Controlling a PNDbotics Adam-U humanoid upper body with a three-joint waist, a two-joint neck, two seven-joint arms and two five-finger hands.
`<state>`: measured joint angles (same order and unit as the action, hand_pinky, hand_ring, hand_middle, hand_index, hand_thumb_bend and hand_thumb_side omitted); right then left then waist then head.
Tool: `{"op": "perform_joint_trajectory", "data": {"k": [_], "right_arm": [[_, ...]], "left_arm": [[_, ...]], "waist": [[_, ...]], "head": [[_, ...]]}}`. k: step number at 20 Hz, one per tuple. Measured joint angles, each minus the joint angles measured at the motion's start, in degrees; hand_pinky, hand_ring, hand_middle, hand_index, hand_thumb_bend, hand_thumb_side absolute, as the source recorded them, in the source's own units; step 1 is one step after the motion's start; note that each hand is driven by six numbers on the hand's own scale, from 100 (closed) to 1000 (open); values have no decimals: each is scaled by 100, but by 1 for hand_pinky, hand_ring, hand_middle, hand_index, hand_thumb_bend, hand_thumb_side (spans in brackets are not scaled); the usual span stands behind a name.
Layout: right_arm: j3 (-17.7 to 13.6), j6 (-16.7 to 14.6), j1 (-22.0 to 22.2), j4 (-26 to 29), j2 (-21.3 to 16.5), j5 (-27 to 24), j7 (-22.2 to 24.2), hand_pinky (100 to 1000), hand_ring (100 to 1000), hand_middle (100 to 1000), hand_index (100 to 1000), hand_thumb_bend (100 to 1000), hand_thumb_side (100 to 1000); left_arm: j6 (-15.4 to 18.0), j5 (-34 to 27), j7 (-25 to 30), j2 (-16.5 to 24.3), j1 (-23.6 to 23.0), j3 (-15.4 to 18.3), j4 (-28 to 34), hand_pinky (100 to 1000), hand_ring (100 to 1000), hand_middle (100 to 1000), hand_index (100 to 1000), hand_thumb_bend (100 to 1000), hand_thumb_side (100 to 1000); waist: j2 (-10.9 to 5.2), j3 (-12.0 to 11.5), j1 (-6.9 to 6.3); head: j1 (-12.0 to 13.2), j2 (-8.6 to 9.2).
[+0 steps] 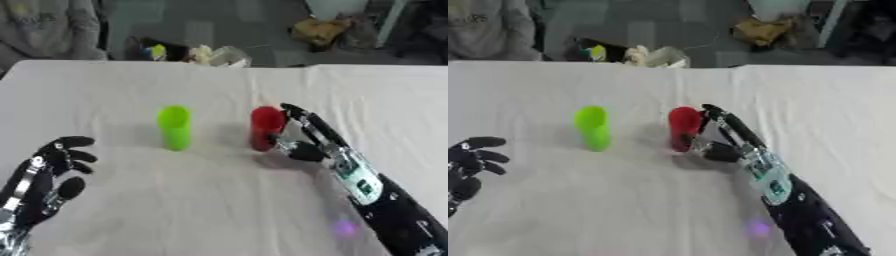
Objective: Pour the contents of one cup into another cup.
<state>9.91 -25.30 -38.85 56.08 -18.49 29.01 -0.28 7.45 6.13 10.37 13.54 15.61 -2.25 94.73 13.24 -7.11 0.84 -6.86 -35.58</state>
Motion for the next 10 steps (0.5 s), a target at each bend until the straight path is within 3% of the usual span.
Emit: {"op": "perform_joint_trajectory", "data": {"k": [10], "right_arm": [[3,139,-80,-63,63,528,-356,942,1000,501,806,496,733]], "left_arm": [[10,0,16,-1,10,-33,0,572,641,732,767,966,740]], "waist": [[20,-48,-26]], "head": [[-1,5]]}}
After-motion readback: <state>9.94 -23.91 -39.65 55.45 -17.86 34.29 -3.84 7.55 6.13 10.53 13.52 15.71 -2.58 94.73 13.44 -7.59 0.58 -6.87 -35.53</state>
